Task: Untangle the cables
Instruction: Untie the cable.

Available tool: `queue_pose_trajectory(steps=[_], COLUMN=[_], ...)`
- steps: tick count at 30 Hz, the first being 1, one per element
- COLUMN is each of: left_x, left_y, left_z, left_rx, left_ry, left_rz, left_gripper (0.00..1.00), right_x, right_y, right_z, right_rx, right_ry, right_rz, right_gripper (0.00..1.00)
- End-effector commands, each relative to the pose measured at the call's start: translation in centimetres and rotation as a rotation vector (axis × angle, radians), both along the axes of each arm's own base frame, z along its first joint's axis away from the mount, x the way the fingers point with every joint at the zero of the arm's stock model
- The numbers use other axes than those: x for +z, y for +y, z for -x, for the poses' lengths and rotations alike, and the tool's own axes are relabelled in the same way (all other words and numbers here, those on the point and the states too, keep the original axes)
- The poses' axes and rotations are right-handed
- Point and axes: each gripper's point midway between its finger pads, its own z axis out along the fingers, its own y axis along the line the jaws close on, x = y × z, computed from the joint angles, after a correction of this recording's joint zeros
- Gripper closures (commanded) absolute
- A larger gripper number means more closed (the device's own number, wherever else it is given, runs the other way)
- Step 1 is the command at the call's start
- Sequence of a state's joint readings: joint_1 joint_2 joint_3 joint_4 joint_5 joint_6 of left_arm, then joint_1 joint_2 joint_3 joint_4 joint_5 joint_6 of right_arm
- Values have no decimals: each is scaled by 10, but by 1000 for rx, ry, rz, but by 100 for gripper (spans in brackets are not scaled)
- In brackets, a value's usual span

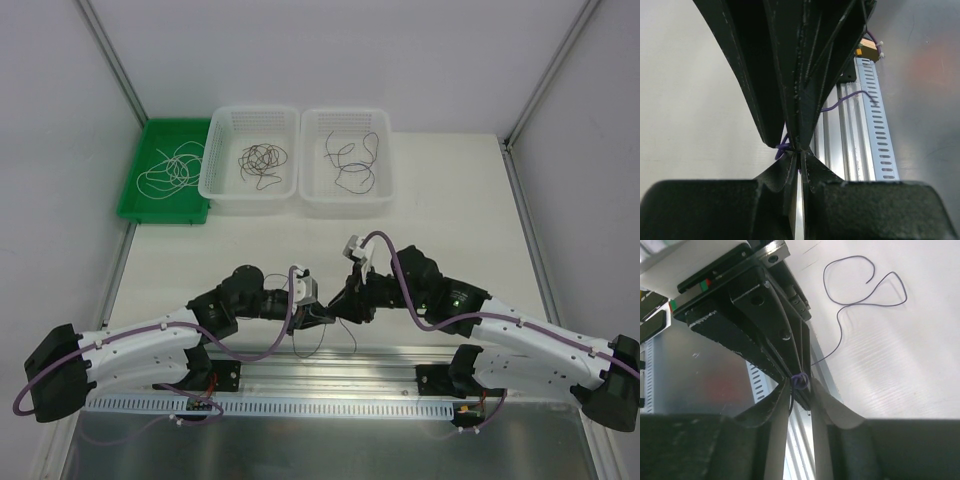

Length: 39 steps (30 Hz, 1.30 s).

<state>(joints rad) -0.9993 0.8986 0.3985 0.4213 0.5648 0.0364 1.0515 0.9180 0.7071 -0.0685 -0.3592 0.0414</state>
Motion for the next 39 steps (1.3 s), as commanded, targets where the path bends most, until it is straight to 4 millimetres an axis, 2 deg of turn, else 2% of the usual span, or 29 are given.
queue_pose_trajectory(steps=[1,3,7,10,14,18,25,32,37,39], left_x=[26,26,26,25,24,26,26,25,20,19], left_y=[-4,-2,5,7,8,7,3,-1,-4,-3], left_z=[-12,-19,-34,-38,-40,-38,-32,-21,-21,-30], left_rx=[58,103,208,230,238,224,180,107,101,151], left_ry=[-34,-36,-50,-53,-51,-50,-51,-39,-19,-16], left_rz=[67,72,78,78,75,77,71,60,41,37], left_gripper=[100,100,100,100,100,100,100,100,100,100], right_x=[26,27,20,22,21,22,17,22,31,35], right_y=[7,2,-10,-15,-21,-23,-17,-13,-11,-13], right_z=[-10,-10,-10,-10,-10,-9,-7,-8,-10,-11], right_rx=[-34,-44,-81,-96,-112,-107,-80,-70,-78,-87], right_ry=[-55,-59,-56,-61,-65,-71,-57,-65,-78,-88], right_rz=[-79,-79,-45,-46,-41,-35,-23,-44,-66,-76], right_gripper=[73,70,71,72,82,99,99,99,99,99])
